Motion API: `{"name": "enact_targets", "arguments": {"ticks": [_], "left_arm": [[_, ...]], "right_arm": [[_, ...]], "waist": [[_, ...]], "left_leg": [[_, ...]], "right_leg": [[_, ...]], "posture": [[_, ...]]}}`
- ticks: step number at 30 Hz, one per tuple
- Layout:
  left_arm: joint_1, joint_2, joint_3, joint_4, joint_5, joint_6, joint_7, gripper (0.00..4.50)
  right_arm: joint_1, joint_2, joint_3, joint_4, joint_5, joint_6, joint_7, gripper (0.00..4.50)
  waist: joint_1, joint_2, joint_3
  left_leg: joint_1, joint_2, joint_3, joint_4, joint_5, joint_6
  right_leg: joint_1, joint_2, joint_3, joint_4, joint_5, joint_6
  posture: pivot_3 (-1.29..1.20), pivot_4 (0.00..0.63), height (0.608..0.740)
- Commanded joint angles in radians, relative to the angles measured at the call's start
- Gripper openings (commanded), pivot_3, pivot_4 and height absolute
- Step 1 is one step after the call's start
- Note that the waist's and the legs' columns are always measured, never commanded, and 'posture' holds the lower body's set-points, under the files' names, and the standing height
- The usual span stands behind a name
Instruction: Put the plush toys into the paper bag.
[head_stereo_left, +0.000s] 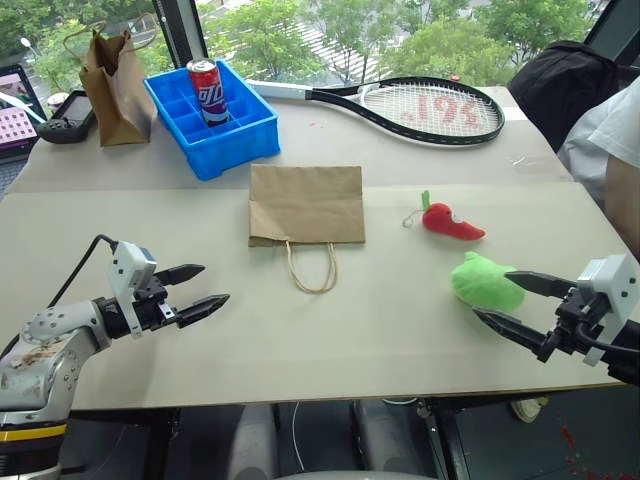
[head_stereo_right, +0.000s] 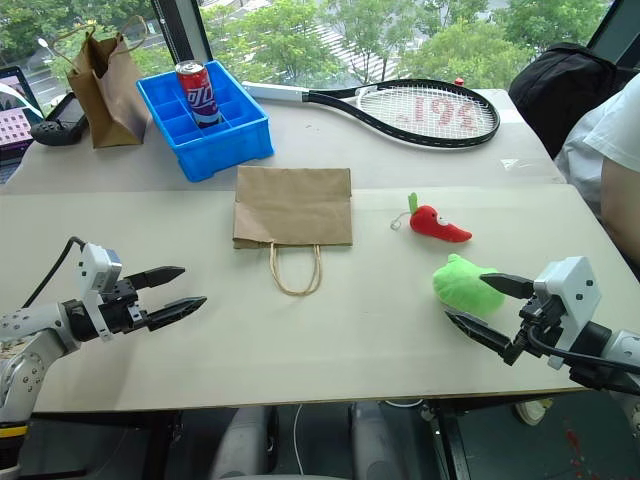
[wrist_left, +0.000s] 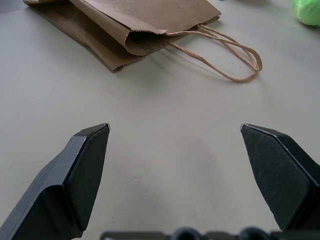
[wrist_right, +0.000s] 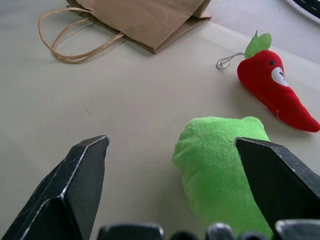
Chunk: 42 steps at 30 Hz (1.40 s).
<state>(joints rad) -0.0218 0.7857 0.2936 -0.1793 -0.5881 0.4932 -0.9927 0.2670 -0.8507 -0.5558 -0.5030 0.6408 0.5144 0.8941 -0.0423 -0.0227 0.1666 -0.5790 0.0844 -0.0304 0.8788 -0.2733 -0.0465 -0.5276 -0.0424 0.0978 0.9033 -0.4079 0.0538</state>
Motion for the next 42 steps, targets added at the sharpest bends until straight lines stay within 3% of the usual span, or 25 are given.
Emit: {"name": "enact_targets", "arguments": {"ticks": [1, 6, 9, 11, 15, 24, 30, 36, 37, 42], "left_arm": [[-0.041, 0.026, 0.011, 0.012, -0.013, -0.020, -0.041, 4.50], [-0.201, 0.159, -0.001, 0.006, -0.198, 0.211, -0.206, 4.50], [-0.340, 0.214, -0.110, 0.029, -0.123, 0.163, -0.288, 4.50], [-0.433, 0.202, -0.179, 0.079, -0.055, 0.092, -0.322, 4.50], [-0.622, 0.140, -0.321, 0.227, 0.105, -0.104, -0.393, 4.50], [-0.884, -0.053, -0.562, 0.708, 0.453, -0.781, -0.560, 4.50], [-0.978, -0.180, -0.602, 0.928, 0.518, -0.968, -0.600, 4.50], [-1.071, -0.278, -0.595, 1.119, 0.552, -1.046, -0.592, 4.50], [-1.082, -0.288, -0.594, 1.142, 0.557, -1.056, -0.599, 3.97], [-1.113, -0.309, -0.599, 1.203, 0.527, -1.026, -0.622, 2.43]], "right_arm": [[-0.023, -0.023, -0.008, -0.035, 0.018, 0.010, 0.004, 4.47], [-0.090, -0.123, -0.030, -0.096, 0.148, 0.156, 0.017, 4.47], [-0.149, -0.214, -0.002, -0.171, 0.217, 0.246, 0.002, 4.47], [-0.204, -0.244, 0.026, -0.203, 0.272, 0.295, -0.033, 4.47], [-0.287, -0.270, 0.072, -0.247, 0.368, 0.377, -0.113, 4.47], [-0.310, -0.253, 0.102, -0.313, 0.419, 0.435, -0.254, 4.47], [-0.257, -0.219, 0.073, -0.369, 0.422, 0.437, -0.342, 4.47], [-0.232, -0.198, 0.039, -0.394, 0.390, 0.411, -0.387, 4.47], [-0.223, -0.197, 0.033, -0.398, 0.386, 0.411, -0.389, 4.50], [-0.168, -0.183, 0.009, -0.426, 0.372, 0.409, -0.392, 4.50]], "waist": [[0.000, 0.000, 0.000], [0.000, 0.000, 0.000], [0.002, 0.001, 0.000], [0.003, 0.001, 0.000], [0.004, 0.001, 0.000], [0.005, 0.000, 0.000], [0.001, 0.000, 0.000], [-0.001, 0.000, 0.001], [-0.001, 0.000, 0.001], [-0.004, 0.000, 0.001]], "left_leg": [[0.000, 0.000, 0.000, 0.000, 0.000, 0.000], [-0.001, 0.000, 0.000, 0.003, 0.000, 0.000], [-0.001, 0.000, 0.000, 0.003, 0.000, 0.000], [-0.001, 0.000, 0.000, 0.003, 0.000, 0.000], [-0.001, 0.000, 0.000, 0.003, 0.000, 0.000], [-0.003, -0.001, -0.001, 0.003, 0.000, 0.001], [-0.003, -0.001, -0.002, 0.003, 0.000, 0.001], [-0.003, -0.002, -0.003, 0.003, 0.002, 0.003], [-0.003, -0.002, -0.003, 0.003, 0.002, 0.004], [-0.003, -0.002, -0.003, 0.002, 0.002, 0.004]], "right_leg": [[0.000, 0.000, 0.000, 0.000, 0.000, 0.000], [-0.001, 0.000, 0.000, 0.003, 0.000, 0.000], [-0.001, 0.000, 0.000, 0.002, -0.003, 0.004], [0.000, 0.000, 0.000, 0.002, -0.002, 0.004], [0.000, 0.000, -0.001, 0.001, -0.002, 0.002], [0.000, 0.000, -0.001, 0.000, 0.000, 0.000], [0.001, 0.000, -0.001, 0.001, 0.000, 0.001], [0.002, 0.000, -0.001, 0.001, 0.001, 0.002], [0.002, 0.000, -0.001, 0.001, 0.001, 0.002], [0.002, 0.000, -0.001, 0.001, 0.001, 0.002]], "posture": [[0.00, 0.150, 0.656], [0.00, 0.150, 0.656], [0.00, 0.150, 0.656], [0.00, 0.150, 0.656], [0.00, 0.150, 0.656], [0.00, 0.150, 0.656], [0.00, 0.150, 0.656], [0.00, 0.150, 0.656], [0.00, 0.150, 0.656], [0.00, 0.150, 0.656]]}}
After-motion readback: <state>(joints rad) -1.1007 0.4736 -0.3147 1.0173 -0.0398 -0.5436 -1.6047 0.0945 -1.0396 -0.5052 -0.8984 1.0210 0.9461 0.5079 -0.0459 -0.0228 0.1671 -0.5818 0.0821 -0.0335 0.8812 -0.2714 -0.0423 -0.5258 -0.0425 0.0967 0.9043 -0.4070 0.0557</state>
